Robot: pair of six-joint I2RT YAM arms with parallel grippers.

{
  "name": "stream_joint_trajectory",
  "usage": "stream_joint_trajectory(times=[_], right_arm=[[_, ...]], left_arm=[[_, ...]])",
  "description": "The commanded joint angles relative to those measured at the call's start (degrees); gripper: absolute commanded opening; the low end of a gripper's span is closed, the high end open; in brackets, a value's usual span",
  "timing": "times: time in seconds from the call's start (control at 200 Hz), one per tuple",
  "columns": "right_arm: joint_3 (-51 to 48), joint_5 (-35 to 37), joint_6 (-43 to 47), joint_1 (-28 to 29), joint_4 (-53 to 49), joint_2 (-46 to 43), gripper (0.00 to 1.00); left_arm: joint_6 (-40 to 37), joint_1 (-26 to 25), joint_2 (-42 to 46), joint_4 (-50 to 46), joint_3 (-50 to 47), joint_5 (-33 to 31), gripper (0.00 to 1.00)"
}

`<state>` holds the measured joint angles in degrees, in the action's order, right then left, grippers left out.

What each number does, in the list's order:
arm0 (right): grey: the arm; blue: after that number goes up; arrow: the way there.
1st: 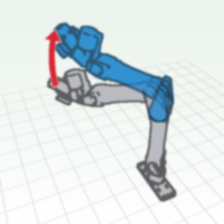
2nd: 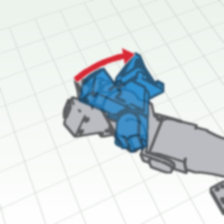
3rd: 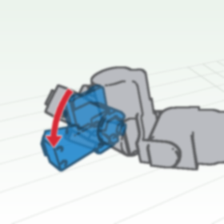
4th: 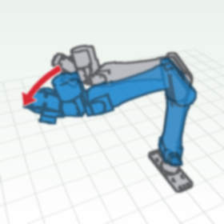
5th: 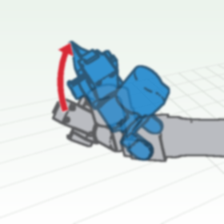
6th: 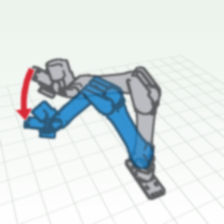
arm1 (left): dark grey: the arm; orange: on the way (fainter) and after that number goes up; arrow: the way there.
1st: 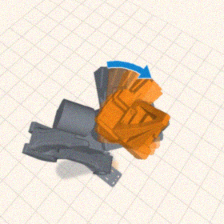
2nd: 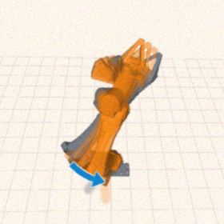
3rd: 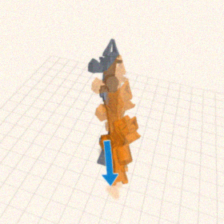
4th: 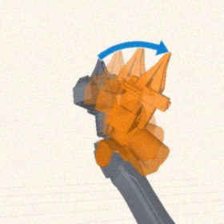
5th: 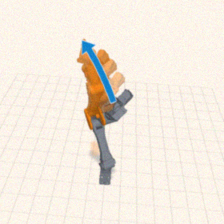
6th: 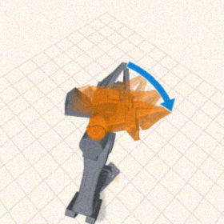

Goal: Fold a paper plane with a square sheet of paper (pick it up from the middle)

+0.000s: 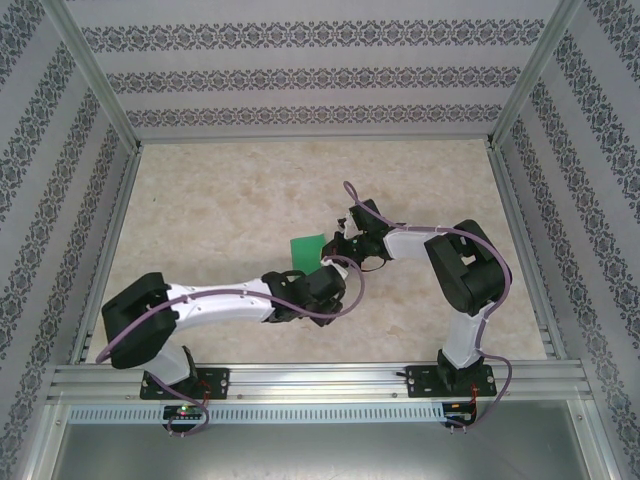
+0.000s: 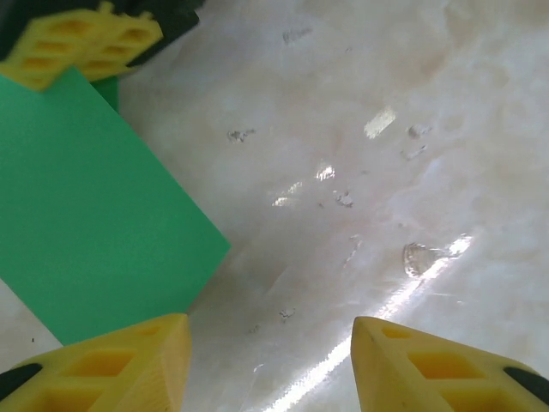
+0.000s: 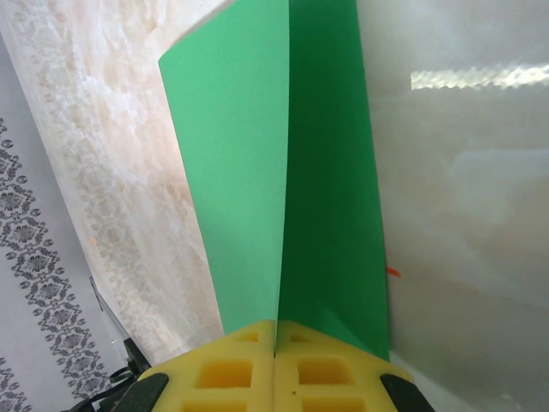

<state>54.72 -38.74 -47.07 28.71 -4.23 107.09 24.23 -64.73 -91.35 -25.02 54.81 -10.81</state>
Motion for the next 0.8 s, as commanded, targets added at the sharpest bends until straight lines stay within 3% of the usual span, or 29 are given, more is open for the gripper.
stream_joint_trajectory(times=[0.0, 0.135, 0.54, 0.799], right_arm=[[-0.5, -0.9, 0.0, -0.7, 0.7, -0.7, 0.05], [-0.6, -0.6, 0.4, -0.7, 0.2, -0.9, 0.05], [0.3, -0.5, 2.3, -0.9, -2.0, -0.8, 0.05], [0.5, -0.7, 2.7, -1.0, -2.4, -1.0, 0.06]], left_arm=[[-2.1, -0.7, -1.6, -1.1, 2.9, -5.4, 0.54], [-1.8, -0.7, -3.7, -2.7, 4.5, -9.5, 0.51], [-3.5, -0.7, -2.7, -4.0, 4.0, -13.2, 0.10], [-3.1, -0.4, -2.4, -3.8, 4.1, -13.7, 0.02]])
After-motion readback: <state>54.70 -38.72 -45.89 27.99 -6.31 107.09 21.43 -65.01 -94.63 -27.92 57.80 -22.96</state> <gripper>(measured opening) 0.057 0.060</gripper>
